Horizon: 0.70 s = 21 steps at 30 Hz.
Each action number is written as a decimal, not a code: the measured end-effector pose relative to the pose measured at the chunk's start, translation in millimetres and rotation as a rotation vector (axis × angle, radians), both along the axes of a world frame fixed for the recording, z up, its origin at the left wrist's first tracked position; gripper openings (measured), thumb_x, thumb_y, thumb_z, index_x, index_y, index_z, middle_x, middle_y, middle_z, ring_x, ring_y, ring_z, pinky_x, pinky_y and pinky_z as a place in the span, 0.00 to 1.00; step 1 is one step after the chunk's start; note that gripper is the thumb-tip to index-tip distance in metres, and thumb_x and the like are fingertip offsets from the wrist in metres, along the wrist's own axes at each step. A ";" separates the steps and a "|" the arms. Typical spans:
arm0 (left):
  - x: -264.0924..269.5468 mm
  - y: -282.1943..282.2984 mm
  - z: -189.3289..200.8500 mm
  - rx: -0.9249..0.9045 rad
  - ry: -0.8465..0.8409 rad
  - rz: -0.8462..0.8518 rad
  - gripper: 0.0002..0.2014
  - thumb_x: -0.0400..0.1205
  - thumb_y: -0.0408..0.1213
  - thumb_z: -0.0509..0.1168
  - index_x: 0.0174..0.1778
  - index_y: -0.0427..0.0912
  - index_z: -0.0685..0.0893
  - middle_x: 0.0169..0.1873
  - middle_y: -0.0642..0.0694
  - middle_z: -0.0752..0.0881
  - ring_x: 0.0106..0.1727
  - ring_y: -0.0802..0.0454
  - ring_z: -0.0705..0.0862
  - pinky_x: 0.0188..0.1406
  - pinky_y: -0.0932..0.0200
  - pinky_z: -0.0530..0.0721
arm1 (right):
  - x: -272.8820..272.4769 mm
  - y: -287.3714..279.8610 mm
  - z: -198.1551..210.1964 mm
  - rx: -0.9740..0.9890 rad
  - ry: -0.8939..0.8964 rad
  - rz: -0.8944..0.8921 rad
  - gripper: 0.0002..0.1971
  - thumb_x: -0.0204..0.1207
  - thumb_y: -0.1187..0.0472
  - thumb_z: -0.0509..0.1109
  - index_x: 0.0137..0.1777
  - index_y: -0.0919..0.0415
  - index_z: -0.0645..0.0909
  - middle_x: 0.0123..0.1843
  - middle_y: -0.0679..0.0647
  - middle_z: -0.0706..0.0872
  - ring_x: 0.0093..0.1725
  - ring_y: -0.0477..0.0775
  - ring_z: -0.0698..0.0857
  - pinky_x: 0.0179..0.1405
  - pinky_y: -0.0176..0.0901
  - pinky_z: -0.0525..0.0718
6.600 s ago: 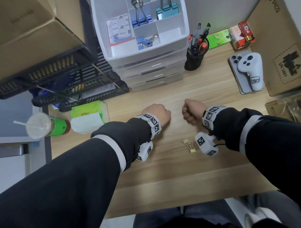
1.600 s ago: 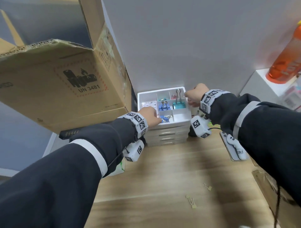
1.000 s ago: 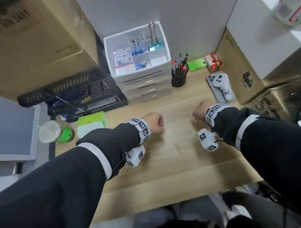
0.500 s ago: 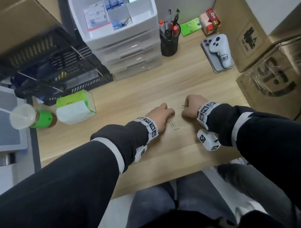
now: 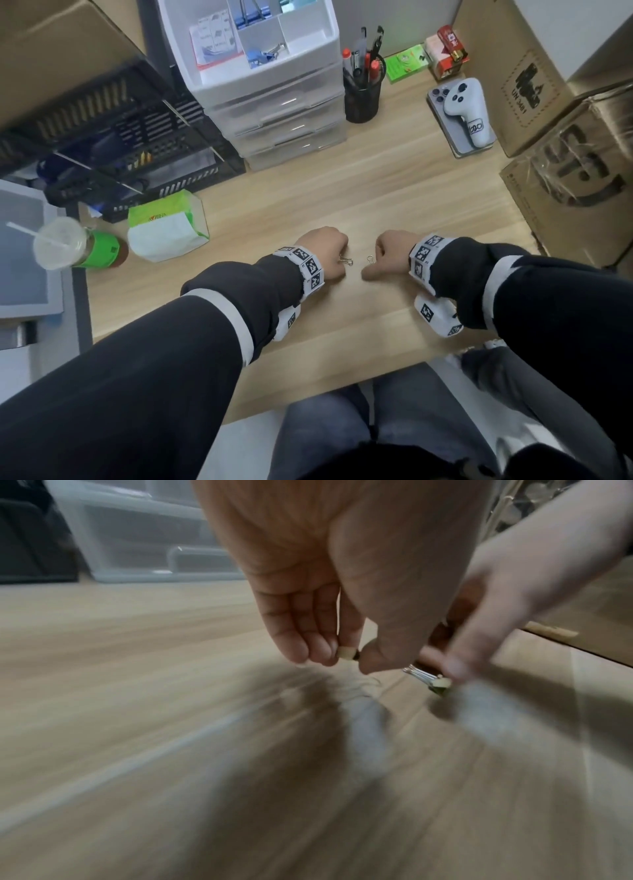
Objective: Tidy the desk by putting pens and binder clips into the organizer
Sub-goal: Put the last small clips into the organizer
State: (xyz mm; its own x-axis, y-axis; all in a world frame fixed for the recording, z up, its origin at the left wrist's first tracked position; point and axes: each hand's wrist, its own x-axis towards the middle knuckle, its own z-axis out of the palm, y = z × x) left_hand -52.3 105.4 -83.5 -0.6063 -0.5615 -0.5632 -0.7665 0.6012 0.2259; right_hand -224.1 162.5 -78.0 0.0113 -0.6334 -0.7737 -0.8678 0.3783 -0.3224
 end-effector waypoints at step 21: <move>40.4 -45.7 100.5 0.227 0.455 0.373 0.19 0.68 0.37 0.84 0.52 0.43 0.87 0.36 0.52 0.92 0.29 0.66 0.84 0.35 0.70 0.83 | 40.5 -39.2 70.9 0.277 -0.823 -0.728 0.13 0.62 0.69 0.53 0.38 0.67 0.79 0.33 0.65 0.82 0.28 0.58 0.79 0.22 0.37 0.78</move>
State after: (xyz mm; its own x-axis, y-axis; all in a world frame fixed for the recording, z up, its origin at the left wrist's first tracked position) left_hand -11.9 59.7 17.0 -0.5999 -0.6777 -0.4253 -0.7126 0.2109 0.6691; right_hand -183.6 123.3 -7.1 0.2805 -0.5052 -0.8161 0.0247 0.8538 -0.5201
